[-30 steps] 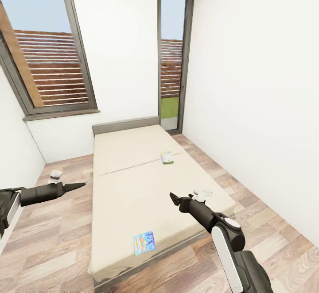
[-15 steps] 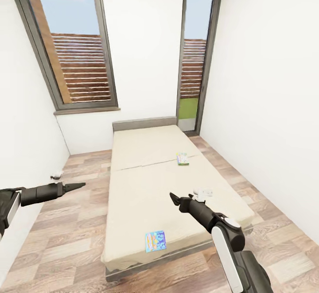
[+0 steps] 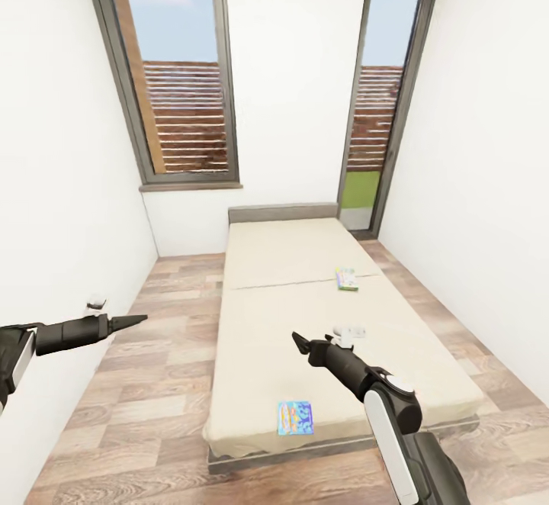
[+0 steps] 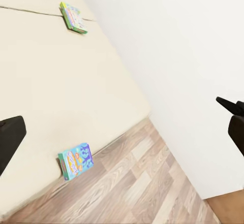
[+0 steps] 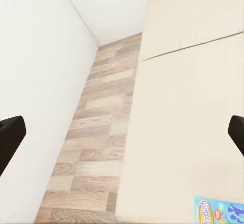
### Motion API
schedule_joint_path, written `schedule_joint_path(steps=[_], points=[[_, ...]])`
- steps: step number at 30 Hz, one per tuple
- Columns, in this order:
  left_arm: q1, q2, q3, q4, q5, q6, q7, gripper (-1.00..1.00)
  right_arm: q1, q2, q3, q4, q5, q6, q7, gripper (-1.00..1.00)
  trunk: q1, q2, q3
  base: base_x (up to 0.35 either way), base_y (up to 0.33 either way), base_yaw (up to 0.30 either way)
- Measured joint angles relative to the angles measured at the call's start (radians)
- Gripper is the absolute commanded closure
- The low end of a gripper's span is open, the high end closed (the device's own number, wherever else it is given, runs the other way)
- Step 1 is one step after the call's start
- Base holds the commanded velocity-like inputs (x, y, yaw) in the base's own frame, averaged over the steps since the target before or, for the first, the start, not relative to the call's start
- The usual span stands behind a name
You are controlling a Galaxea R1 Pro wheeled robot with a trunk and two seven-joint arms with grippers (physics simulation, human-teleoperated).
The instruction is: Put all the toys in the child's room - the three board games (two on the bed and one on the table), the two jigsaw puzzles on the table, and the tennis ball on the table - inside the toy box on the table in the child's room.
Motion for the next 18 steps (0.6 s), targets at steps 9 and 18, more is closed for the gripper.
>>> schedule_joint_path(steps=[9, 18], points=[[0.0, -0.001, 0.0, 0.0, 0.001, -0.004, -0.001, -1.0, 0.0, -0.002, -0.005, 0.001, 0.0, -0.002, 0.001, -1.0, 0.0, 0.0, 0.0, 0.046, 0.042, 0.249], [0.0, -0.002, -0.001, 0.0, 0.001, -0.004, -0.001, -1.0, 0.0, -0.005, -0.008, 0.002, -0.006, -0.002, 0.003, -1.0, 0.0, 0.0, 0.0, 0.003, 0.003, 0.034]])
